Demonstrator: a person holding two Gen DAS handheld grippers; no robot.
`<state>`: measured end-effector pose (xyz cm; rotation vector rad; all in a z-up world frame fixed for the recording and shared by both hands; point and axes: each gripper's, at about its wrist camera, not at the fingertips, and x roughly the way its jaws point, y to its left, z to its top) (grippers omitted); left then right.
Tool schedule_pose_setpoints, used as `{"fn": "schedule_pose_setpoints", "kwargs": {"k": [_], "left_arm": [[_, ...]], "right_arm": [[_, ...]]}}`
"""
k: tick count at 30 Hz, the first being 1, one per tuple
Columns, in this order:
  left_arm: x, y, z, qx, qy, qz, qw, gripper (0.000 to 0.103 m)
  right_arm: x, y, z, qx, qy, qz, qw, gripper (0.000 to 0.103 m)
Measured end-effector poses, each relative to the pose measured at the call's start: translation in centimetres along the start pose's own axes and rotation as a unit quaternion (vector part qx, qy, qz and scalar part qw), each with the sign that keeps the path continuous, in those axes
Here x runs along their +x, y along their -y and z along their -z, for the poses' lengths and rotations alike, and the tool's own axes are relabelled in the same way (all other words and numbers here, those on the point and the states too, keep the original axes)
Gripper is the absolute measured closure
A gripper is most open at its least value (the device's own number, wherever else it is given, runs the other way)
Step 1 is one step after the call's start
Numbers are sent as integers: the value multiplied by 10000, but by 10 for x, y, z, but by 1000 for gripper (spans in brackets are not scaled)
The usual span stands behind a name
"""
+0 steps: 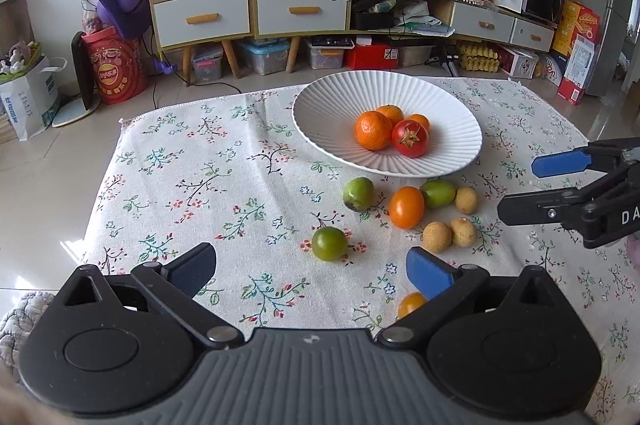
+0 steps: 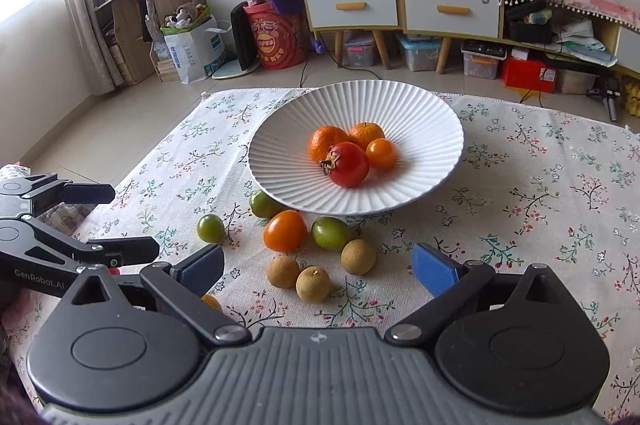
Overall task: Organize fruits
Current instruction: 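Grasp another red tomato with the left gripper while the right approaches an orange tomato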
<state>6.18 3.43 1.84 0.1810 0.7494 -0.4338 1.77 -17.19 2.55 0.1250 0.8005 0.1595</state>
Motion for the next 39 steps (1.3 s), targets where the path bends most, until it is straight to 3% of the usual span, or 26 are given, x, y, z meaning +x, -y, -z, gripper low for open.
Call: {"fn": "schedule_pose_setpoints", "kwargs": {"k": [8, 13, 16, 23, 31, 35, 39], "left_arm": [[0, -14, 13, -38, -302, -99, 9995, 4], [-1, -23, 15, -244, -756, -294, 9964, 4], [-4, -31, 16, -494, -978, -228, 9937, 4], [-9, -43, 22, -567, -1296, -138, 9898, 6], [-1, -44, 28, -413, -1758, 53, 9836, 30], [3, -43, 32, -347, -1904, 3, 9811, 45], [5, -45, 34, -377, -1927, -63, 9805, 64]], "right_arm": [[1, -2, 15, -112, -156, 35, 9998, 3], [3, -5, 21, -48, -333, 14, 9994, 3], [3, -8, 22, 46, -400, -86, 9992, 3], [9, -28, 33, -191, -637, -266, 9974, 3], [13, -53, 46, -614, -886, -582, 9925, 6], [16, -60, 47, -684, -996, -652, 9905, 13], [11, -58, 36, -760, -722, -537, 9930, 17]]}}
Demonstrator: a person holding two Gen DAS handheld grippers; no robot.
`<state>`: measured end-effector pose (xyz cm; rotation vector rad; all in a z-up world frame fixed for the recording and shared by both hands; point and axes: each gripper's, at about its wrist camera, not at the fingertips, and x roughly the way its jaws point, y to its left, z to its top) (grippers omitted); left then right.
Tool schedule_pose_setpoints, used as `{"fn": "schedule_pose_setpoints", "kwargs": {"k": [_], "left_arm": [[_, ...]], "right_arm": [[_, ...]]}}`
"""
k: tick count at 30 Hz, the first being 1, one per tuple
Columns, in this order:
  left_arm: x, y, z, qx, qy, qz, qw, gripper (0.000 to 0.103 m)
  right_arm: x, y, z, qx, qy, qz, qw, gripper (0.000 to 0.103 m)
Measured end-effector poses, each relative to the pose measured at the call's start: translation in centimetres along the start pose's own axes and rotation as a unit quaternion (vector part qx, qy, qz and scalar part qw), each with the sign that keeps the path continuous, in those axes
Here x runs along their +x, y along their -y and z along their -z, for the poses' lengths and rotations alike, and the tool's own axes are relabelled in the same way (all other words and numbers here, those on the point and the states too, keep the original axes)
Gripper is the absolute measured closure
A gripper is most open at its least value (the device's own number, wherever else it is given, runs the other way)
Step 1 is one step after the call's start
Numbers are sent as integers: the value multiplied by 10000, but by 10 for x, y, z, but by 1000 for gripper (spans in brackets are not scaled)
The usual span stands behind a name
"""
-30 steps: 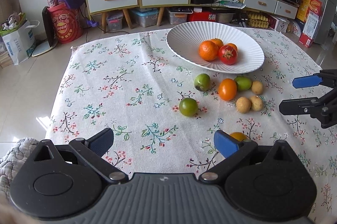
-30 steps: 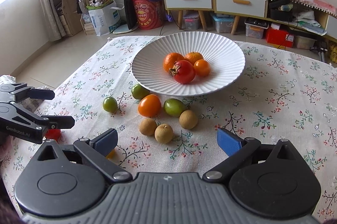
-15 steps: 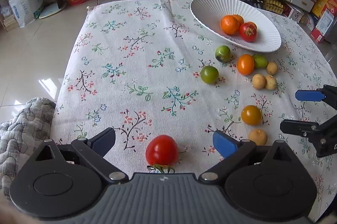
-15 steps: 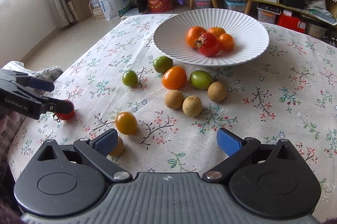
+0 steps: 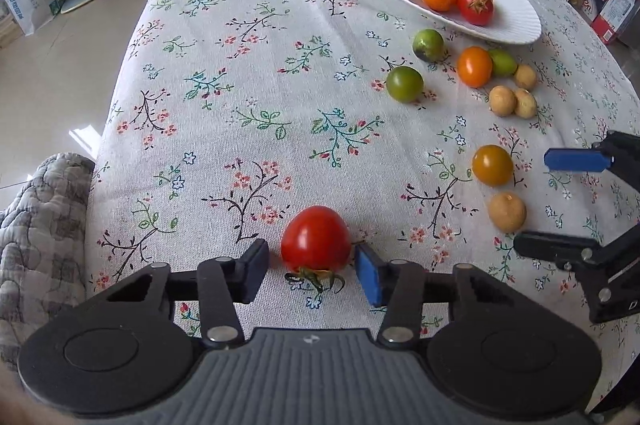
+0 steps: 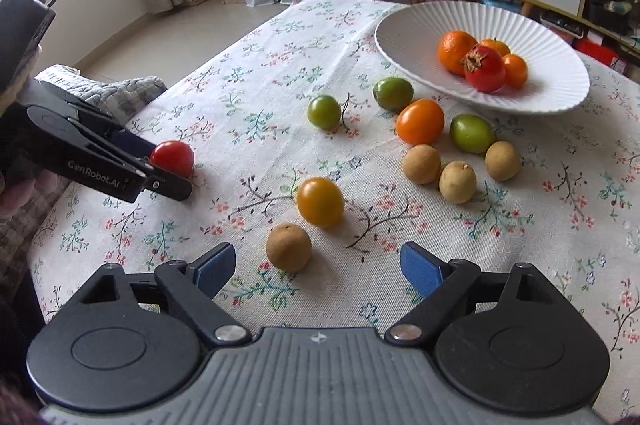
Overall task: Organize fruits
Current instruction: 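Grasp another red tomato with the left gripper while the right approaches an orange tomato, then lift the red tomato with the left gripper while the right grasps an orange tomato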
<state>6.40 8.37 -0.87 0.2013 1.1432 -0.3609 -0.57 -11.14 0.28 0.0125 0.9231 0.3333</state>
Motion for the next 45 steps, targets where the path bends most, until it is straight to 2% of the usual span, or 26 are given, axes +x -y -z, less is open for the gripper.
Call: {"fn": "schedule_pose_setpoints", "kwargs": {"k": [2, 4, 6, 12, 17, 25, 28, 30, 36, 45], "left_arm": [[-2, 0, 0, -1, 39, 16, 10000, 71], [-3, 2, -1, 20, 83, 36, 10000, 71], [-3, 5, -1, 42, 148, 77, 9999, 72], [-7, 16, -3, 89, 442, 196, 9988, 72], [-6, 22, -5, 41, 614, 309, 9976, 72], [0, 25, -6, 41, 578, 390, 9976, 71], [1, 26, -5, 52, 579, 412, 9975, 71], [1, 27, -5, 64, 589, 392, 9975, 71], [0, 24, -7, -16, 639, 357, 9973, 71], [-4, 23, -10, -77, 754, 358, 9965, 72]], "right_arm": [[-2, 4, -7, 16, 215, 205, 9996, 22], [-2, 11, -14, 94, 360, 366, 9986, 28], [2, 16, -20, 176, 452, 451, 9978, 41], [21, 21, -35, 285, 506, 542, 9968, 60], [34, 25, -42, 466, 394, 721, 9955, 62], [51, 25, -45, 577, 287, 1043, 9925, 64], [54, 23, -45, 471, 292, 1161, 9917, 67], [54, 22, -46, 390, 299, 1229, 9912, 75], [50, 20, -45, 264, 250, 1218, 9919, 76], [31, 22, -46, 309, 238, 860, 9955, 76]]}}
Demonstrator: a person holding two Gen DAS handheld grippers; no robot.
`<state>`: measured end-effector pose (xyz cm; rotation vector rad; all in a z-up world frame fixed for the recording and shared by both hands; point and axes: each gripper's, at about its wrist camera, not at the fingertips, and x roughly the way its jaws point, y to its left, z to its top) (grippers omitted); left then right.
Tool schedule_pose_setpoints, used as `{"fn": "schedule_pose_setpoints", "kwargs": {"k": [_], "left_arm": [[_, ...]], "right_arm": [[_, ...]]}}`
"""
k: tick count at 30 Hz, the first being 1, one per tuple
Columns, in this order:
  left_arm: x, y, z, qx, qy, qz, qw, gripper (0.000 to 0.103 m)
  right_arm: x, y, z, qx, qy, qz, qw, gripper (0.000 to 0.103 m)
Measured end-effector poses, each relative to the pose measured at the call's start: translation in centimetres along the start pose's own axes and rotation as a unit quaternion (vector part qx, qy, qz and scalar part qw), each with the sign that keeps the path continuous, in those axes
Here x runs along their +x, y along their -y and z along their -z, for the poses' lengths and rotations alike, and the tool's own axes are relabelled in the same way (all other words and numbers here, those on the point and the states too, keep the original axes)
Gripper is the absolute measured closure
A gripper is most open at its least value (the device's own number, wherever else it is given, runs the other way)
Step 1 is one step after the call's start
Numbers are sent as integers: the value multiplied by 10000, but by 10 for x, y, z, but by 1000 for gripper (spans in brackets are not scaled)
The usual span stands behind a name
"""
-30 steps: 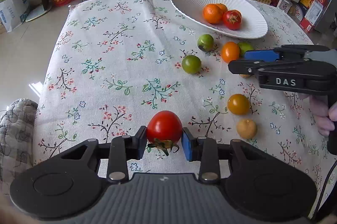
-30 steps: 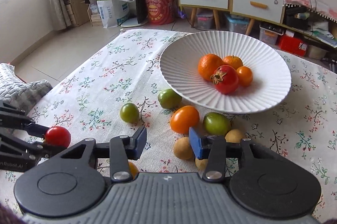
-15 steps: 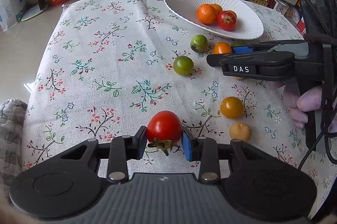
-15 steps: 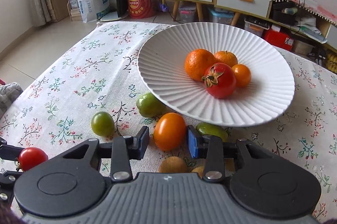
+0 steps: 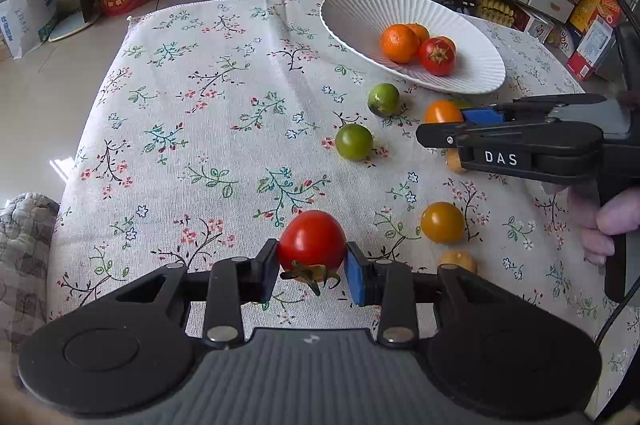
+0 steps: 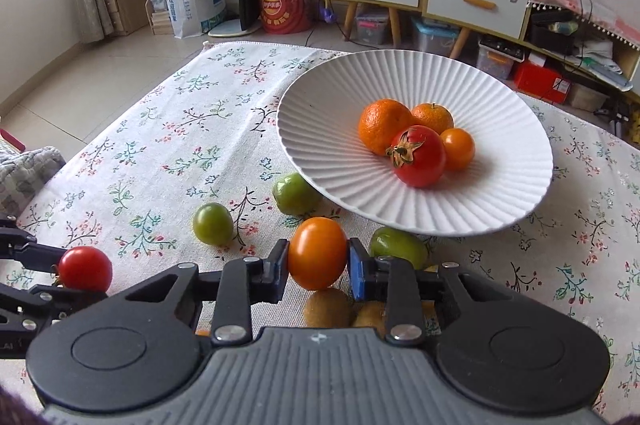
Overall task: Organize fruits
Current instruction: 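Lift the red tomato with the left gripper while the right grasps an orange tomato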
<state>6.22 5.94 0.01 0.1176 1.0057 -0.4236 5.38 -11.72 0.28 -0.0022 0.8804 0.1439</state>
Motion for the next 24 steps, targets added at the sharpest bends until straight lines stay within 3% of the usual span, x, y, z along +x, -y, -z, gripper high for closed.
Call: {"fn": "schedule_pose_setpoints", "kwargs": {"k": [10, 24], "left_arm": [[-5, 4, -9, -125, 157, 17, 9998, 72], [0, 33, -33, -140, 427, 112, 9989, 72]], "right_arm": [[-20, 8, 5, 288, -84, -402, 9987, 76], [-43, 42, 1, 606, 193, -311, 9975, 76]]}}
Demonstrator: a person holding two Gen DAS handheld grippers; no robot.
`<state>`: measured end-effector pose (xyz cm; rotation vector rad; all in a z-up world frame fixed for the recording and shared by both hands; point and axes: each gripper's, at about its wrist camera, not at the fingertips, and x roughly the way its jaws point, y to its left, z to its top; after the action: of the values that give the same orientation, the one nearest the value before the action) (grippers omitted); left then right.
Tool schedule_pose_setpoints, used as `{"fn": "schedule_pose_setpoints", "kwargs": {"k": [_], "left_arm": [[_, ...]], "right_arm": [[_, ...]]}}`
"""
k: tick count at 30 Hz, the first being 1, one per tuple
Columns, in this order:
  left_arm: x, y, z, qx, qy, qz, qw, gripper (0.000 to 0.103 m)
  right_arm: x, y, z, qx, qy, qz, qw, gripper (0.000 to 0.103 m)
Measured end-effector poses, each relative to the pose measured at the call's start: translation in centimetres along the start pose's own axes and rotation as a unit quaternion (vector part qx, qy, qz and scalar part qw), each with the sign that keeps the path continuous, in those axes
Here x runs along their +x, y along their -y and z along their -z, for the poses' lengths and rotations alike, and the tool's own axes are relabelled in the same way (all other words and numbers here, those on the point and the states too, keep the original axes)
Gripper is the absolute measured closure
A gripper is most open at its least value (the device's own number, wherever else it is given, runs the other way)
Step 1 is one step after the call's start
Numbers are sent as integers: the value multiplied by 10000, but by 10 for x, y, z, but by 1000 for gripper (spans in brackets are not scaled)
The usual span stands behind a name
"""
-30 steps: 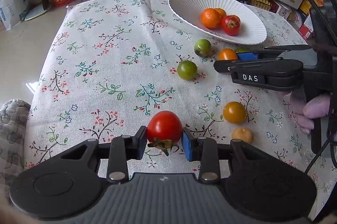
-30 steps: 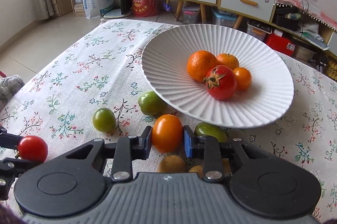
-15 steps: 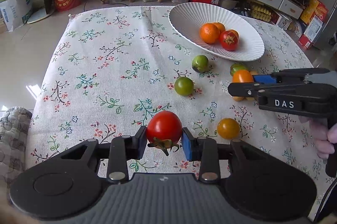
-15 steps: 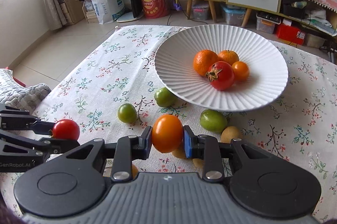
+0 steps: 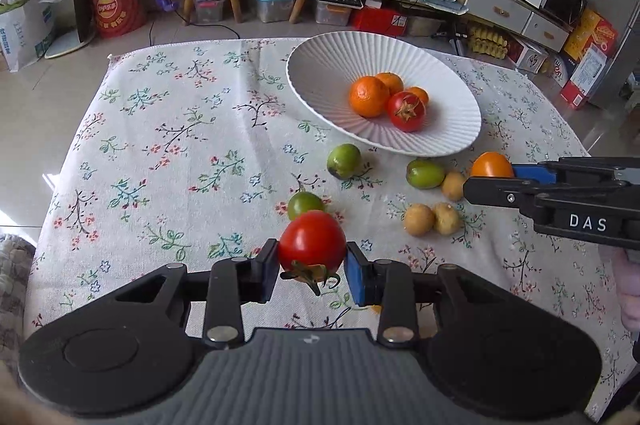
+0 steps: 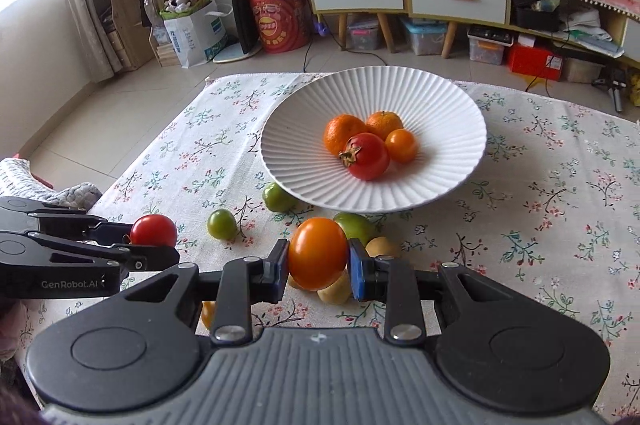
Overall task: Organize fruits
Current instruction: 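Lift the red tomato with the left gripper while the right grasps an orange tomato, then lower both tomatoes into the white bowl and open both grippers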
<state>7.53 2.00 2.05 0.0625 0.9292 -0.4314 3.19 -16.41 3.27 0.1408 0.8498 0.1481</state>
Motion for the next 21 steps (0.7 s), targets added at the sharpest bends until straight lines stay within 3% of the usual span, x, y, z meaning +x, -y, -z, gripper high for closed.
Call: {"fn": "schedule_pose_setpoints", "kwargs": {"k": [12, 21], "left_arm": [[23, 28, -37, -288, 510, 27, 9983, 72], [48, 41, -55, -226, 771, -74, 9967, 72]], "right_arm": [[8, 26, -20, 315, 353, 188, 9987, 76], [21, 48, -33, 766, 407, 180, 9961, 76]]}}
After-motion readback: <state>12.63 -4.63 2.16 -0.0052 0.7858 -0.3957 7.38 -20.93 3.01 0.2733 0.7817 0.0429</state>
